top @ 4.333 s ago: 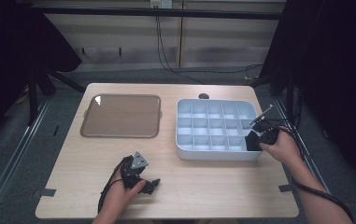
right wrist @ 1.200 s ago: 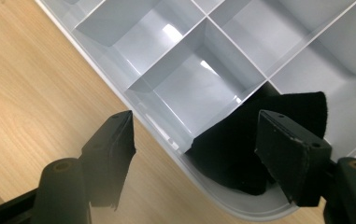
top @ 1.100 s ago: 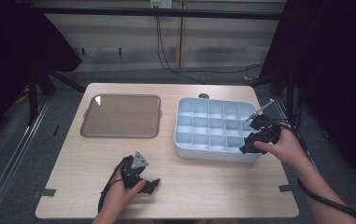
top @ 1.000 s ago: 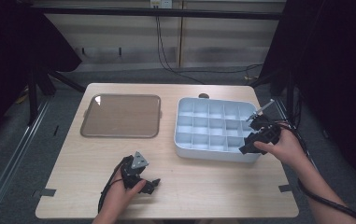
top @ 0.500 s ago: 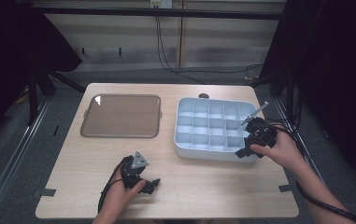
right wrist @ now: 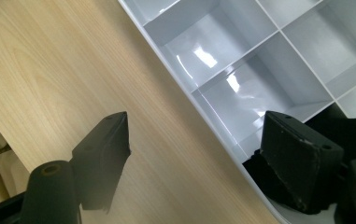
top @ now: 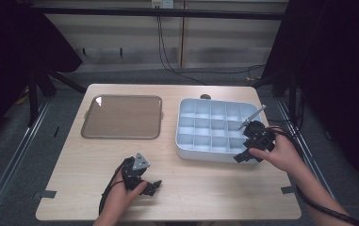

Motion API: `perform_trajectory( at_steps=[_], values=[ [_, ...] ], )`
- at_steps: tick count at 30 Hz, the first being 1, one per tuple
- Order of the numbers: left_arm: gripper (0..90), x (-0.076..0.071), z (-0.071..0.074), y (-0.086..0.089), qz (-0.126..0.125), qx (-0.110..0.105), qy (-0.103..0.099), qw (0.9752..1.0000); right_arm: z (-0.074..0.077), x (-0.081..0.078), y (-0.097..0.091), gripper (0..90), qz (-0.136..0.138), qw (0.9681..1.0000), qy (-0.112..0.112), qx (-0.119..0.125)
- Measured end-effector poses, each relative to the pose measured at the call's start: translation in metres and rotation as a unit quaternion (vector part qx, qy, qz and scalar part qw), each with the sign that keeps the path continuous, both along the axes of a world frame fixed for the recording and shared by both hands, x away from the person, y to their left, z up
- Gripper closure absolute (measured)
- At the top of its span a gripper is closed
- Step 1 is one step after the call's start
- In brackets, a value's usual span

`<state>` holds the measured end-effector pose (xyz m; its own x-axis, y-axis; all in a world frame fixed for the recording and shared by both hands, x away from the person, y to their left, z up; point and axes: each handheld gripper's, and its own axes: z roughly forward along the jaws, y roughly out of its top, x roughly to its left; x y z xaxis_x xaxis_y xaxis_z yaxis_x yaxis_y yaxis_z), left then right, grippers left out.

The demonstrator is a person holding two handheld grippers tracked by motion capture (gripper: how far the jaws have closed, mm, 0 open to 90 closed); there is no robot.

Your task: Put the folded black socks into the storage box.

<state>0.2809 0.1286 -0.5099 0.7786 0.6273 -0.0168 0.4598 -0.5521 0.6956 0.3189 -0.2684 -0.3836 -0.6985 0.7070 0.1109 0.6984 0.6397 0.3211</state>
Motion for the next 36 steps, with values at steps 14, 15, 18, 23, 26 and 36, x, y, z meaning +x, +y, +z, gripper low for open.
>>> perform_trajectory(
  at_steps=[14,15,18,23,26,36],
  values=[
    [0.0,0.000,0.000,0.000,0.000,0.000,0.000,1.0000,0.000,-0.006,0.016,21.8,0.025,0.9997,0.000,0.005],
    [0.0,0.000,0.000,0.000,-0.001,0.001,0.000,1.0000,-0.001,-0.006,0.017,21.4,0.027,0.9996,0.000,0.005],
    [0.0,0.000,0.000,0.000,-0.001,0.001,0.000,1.0000,-0.002,-0.007,0.021,20.1,0.034,0.9994,0.003,0.008],
    [0.0,0.000,0.000,0.000,-0.001,0.001,0.000,1.0000,-0.005,-0.008,0.025,18.7,0.041,0.9990,0.006,0.016],
    [0.0,0.000,0.000,0.000,-0.001,0.002,0.000,1.0000,-0.006,-0.010,0.027,18.5,0.044,0.9988,0.007,0.018],
    [0.0,0.000,0.000,0.000,-0.001,0.000,0.000,1.0000,-0.007,-0.014,0.037,18.2,0.060,0.9980,0.008,0.018]
  ],
)
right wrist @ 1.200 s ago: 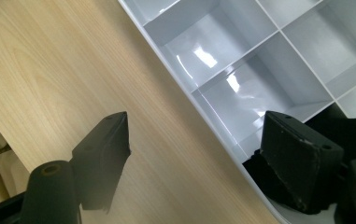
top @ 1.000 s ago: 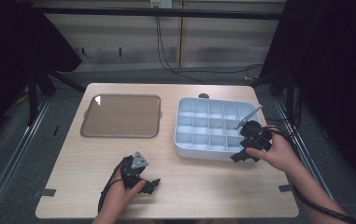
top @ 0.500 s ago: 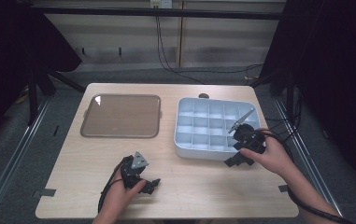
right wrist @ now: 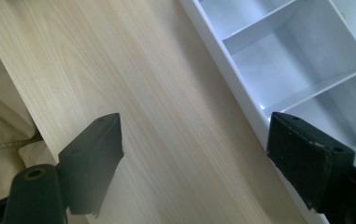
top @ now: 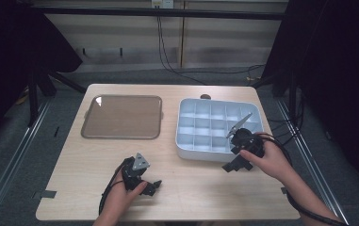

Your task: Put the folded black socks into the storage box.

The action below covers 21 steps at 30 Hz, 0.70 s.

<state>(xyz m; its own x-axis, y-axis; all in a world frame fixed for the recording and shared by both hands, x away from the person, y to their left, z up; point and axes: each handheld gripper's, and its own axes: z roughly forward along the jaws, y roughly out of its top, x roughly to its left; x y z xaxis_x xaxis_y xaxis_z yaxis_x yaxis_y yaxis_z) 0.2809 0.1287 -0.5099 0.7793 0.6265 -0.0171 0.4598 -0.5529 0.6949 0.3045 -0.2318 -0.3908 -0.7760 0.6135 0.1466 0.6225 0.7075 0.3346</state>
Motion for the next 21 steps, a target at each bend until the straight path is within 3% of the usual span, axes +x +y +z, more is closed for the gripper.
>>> perform_trajectory(
  at_steps=[21],
  values=[
    [0.0,0.000,0.000,0.000,0.000,0.000,0.000,1.0000,-0.013,-0.011,0.026,18.0,0.035,0.9993,0.004,0.013]
  ],
)
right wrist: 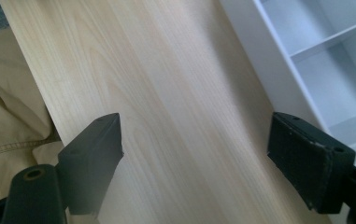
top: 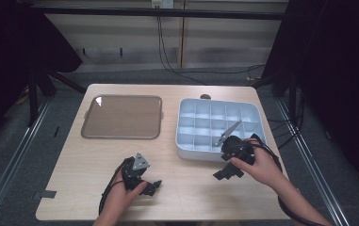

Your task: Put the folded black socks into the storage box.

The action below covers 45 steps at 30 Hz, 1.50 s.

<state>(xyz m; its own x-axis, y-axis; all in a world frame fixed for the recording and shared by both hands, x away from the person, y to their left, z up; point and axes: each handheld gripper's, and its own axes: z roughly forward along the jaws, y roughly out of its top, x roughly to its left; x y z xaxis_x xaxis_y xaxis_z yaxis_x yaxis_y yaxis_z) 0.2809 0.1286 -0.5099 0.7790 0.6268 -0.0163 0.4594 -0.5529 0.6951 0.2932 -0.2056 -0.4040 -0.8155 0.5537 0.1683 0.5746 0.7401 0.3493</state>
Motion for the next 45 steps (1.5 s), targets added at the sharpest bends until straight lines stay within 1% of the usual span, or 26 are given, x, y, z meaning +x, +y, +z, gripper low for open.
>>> perform_trajectory(
  at_steps=[1,4,6,7,9,14,15,16,17,18,21,22,23,24,26,29,30,31,32,37,38,39,40,43,44,45],
  values=[
    [0.0,0.000,0.000,0.000,-0.001,0.002,0.000,1.0000,-0.001,-0.001,0.002,18.0,-0.006,1.0000,0.005,0.000],
    [0.0,0.000,0.000,0.000,-0.001,0.002,0.000,1.0000,-0.005,-0.002,0.005,18.0,0.000,1.0000,0.005,-0.001],
    [0.0,0.000,0.000,0.000,-0.001,0.002,0.000,1.0000,-0.008,-0.003,0.007,18.3,-0.003,1.0000,0.007,0.000],
    [0.0,0.000,0.000,0.000,-0.001,0.002,0.000,1.0000,-0.009,-0.002,0.007,18.1,0.004,1.0000,0.005,0.001],
    [0.0,0.000,0.000,0.000,-0.001,0.002,0.000,1.0000,-0.011,-0.004,0.010,18.2,0.002,0.9999,0.007,0.007],
    [0.0,0.000,0.000,0.000,0.000,0.000,0.000,1.0000,-0.016,-0.006,0.014,18.1,0.006,0.9999,0.008,0.010],
    [0.0,0.000,0.000,0.000,-0.002,0.002,0.000,1.0000,-0.017,-0.006,0.015,18.1,0.011,0.9999,0.007,0.009],
    [0.0,0.000,0.000,0.000,0.000,0.000,0.000,1.0000,-0.018,-0.006,0.016,18.0,0.005,0.9999,0.007,0.011],
    [0.0,0.000,0.000,0.000,-0.001,0.002,0.000,1.0000,-0.019,-0.006,0.016,18.1,0.009,0.9999,0.007,0.011],
    [0.0,0.000,0.000,0.000,0.000,0.000,0.000,1.0000,-0.021,-0.006,0.016,18.2,0.011,0.9999,0.007,0.009],
    [0.0,0.000,0.000,0.000,-0.001,0.002,0.000,1.0000,-0.024,-0.006,0.018,18.1,0.014,0.9998,0.010,0.010],
    [0.0,0.000,0.000,0.000,-0.001,0.001,0.000,1.0000,-0.025,-0.007,0.020,18.1,0.010,0.9998,0.014,0.014],
    [0.0,0.000,0.000,0.000,-0.002,0.002,0.000,1.0000,-0.026,-0.007,0.020,18.2,0.011,0.9998,0.012,0.011],
    [0.0,0.000,0.000,0.000,-0.001,0.002,0.000,1.0000,-0.027,-0.008,0.021,18.2,0.009,0.9998,0.013,0.014],
    [0.0,0.000,0.000,0.000,-0.001,0.002,0.000,1.0000,-0.029,-0.008,0.021,18.2,0.016,0.9997,0.011,0.012],
    [0.0,0.000,0.000,0.000,-0.001,0.002,0.000,1.0000,-0.033,-0.009,0.023,18.2,0.015,0.9997,0.011,0.017],
    [0.0,0.000,0.000,0.000,-0.001,0.002,0.000,1.0000,-0.034,-0.010,0.025,18.2,0.011,0.9997,0.011,0.019],
    [0.0,0.000,0.000,0.000,0.000,0.000,0.000,1.0000,-0.035,-0.010,0.025,18.2,0.015,0.9996,0.011,0.021],
    [0.0,0.000,0.000,0.000,-0.002,0.002,0.000,1.0000,-0.036,-0.011,0.026,18.1,0.012,0.9996,0.011,0.023],
    [0.0,0.000,0.000,0.000,0.000,0.000,0.000,1.0000,-0.044,-0.012,0.030,18.4,0.023,0.9995,0.007,0.020],
    [0.0,0.000,0.000,0.000,-0.001,0.002,0.000,1.0000,-0.046,-0.013,0.032,17.9,0.018,0.9995,0.010,0.022],
    [0.0,0.000,0.000,0.000,-0.001,0.002,0.000,1.0000,-0.048,-0.013,0.033,18.1,0.019,0.9995,0.009,0.025],
    [0.0,0.000,0.000,0.000,-0.001,0.002,0.000,1.0000,-0.049,-0.013,0.033,18.3,0.027,0.9994,0.007,0.023],
    [0.0,0.000,0.000,0.000,0.000,0.000,0.000,1.0000,-0.053,-0.014,0.035,18.0,0.023,0.9993,0.009,0.029],
    [0.0,0.000,0.000,0.000,-0.001,0.001,0.000,1.0000,-0.055,-0.014,0.035,18.2,0.027,0.9992,0.005,0.028],
    [0.0,0.000,0.000,0.000,-0.001,0.001,0.000,1.0000,-0.056,-0.015,0.036,18.1,0.023,0.9993,0.005,0.030]
  ],
)
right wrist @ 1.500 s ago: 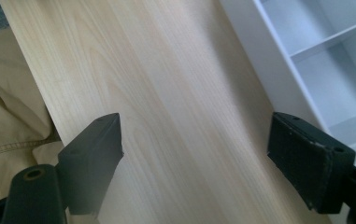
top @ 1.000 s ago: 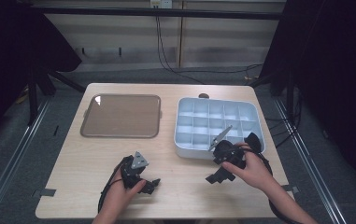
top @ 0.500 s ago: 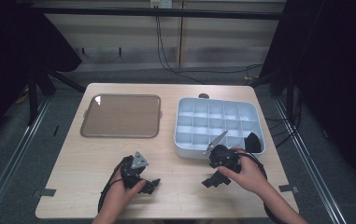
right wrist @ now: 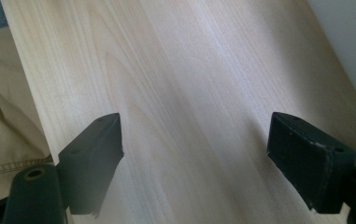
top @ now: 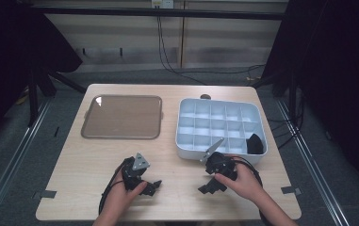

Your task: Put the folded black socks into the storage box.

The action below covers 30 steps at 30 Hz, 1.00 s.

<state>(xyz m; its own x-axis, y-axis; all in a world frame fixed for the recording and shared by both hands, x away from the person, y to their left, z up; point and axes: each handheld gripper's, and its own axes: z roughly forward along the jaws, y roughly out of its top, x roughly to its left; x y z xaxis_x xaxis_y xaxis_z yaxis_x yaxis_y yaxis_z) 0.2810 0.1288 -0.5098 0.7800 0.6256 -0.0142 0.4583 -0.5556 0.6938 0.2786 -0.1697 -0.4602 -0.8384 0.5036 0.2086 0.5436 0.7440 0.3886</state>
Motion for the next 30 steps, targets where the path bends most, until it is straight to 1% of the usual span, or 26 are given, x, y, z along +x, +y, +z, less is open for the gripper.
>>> perform_trajectory(
  at_steps=[3,5,7,10,12,15,17,23,25,26,30],
  values=[
    [0.0,0.000,0.000,0.000,0.000,0.001,0.000,1.0000,-0.004,-0.001,0.002,18.0,-0.002,1.0000,0.001,0.004],
    [0.0,0.000,0.000,0.000,-0.001,0.001,0.000,1.0000,-0.006,-0.001,0.001,18.2,0.005,1.0000,-0.002,0.002],
    [0.0,0.000,0.000,0.000,0.000,0.001,0.000,1.0000,-0.008,-0.002,0.002,18.1,0.001,1.0000,-0.003,0.005],
    [0.0,0.000,0.000,0.000,0.000,0.000,0.000,1.0000,-0.011,-0.002,0.002,18.1,0.004,0.9999,-0.010,0.009],
    [0.0,0.000,0.000,0.000,0.000,0.000,0.000,1.0000,-0.013,-0.003,0.002,18.1,0.008,0.9998,-0.012,0.011],
    [0.0,0.000,0.000,0.000,0.000,0.000,0.000,1.0000,-0.014,-0.004,0.003,18.0,0.006,0.9998,-0.015,0.015],
    [0.0,0.000,0.000,0.000,0.000,0.001,0.000,1.0000,-0.015,-0.004,0.003,18.0,0.005,0.9998,-0.013,0.013],
    [0.0,0.000,0.000,0.000,0.001,-0.002,0.000,1.0000,-0.019,-0.005,0.003,17.9,0.006,0.9996,-0.021,0.017],
    [0.0,0.000,0.000,0.000,-0.001,0.001,0.000,1.0000,-0.019,-0.006,0.003,17.8,0.011,0.9996,-0.021,0.016],
    [0.0,0.000,0.000,0.000,0.001,-0.002,0.000,1.0000,-0.020,-0.006,0.003,17.8,0.009,0.9996,-0.021,0.018],
    [0.0,0.000,0.000,0.000,0.000,0.001,0.000,1.0000,-0.021,-0.006,0.003,17.7,0.010,0.9995,-0.024,0.018]
  ],
)
